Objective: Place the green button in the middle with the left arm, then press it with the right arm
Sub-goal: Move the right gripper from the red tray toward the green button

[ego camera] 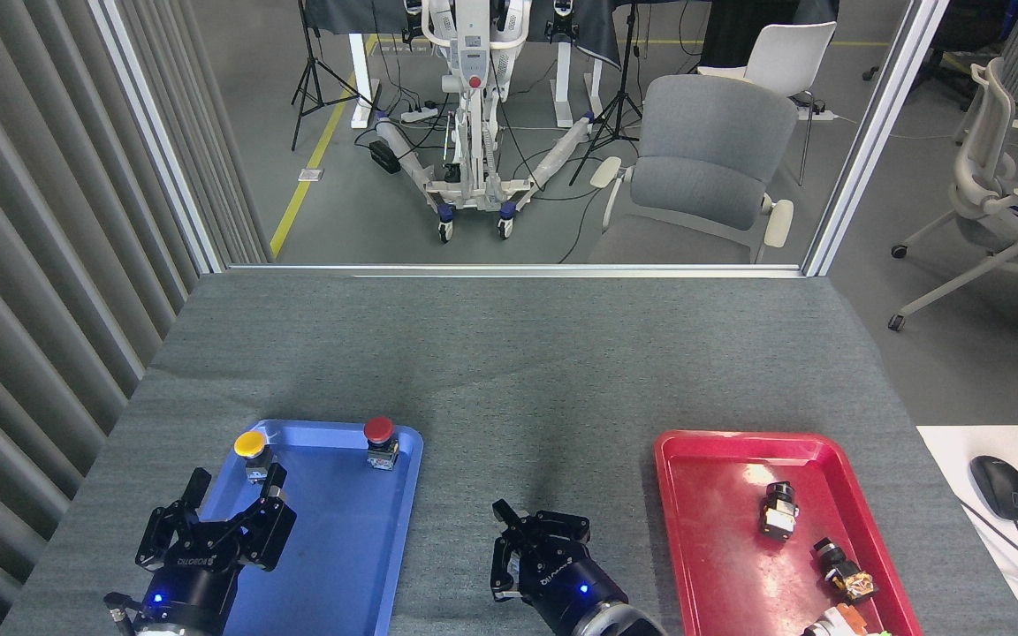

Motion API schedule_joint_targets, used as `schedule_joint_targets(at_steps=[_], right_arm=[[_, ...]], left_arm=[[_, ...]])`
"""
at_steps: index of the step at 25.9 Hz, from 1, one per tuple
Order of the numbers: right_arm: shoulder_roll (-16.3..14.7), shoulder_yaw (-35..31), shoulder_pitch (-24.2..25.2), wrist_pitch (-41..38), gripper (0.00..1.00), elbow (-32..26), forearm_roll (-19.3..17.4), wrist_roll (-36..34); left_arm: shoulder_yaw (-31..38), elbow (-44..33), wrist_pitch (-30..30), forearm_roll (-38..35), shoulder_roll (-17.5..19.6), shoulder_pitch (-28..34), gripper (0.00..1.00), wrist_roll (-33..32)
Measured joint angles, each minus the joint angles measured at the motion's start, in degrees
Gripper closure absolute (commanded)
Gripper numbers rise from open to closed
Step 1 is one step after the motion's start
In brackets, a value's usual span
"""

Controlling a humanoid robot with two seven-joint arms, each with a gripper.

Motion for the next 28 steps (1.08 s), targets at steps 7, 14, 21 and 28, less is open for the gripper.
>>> schedule_joint_targets(at_steps=[7, 14, 21, 28], right_arm=[[0.93, -0.09, 0.13, 1.01, 1.0, -0.21, 0.04, 5.67], [0.82, -0.1, 0.2, 1.26, 1.0, -0.25, 0.06, 6.32], [0.77, -0.16, 0.24, 1.26, 1.0, -0.25, 0.0, 9.93], [0.97, -0.4, 0.28, 1.85, 1.0, -0.61, 0.06, 11.87]], left_arm=[[0.0, 0.09, -0.12, 0.01, -0.08, -0.05, 0.0, 0.0], [0.0, 0.12, -0.12, 0.02, -0.02, -0.1, 0.0, 0.0], [0.0, 0.13, -0.13, 0.02, 0.0, -0.1, 0.0, -0.05], [0.0, 0.13, -0.13, 0.02, 0.0, -0.09, 0.0, -0.08]])
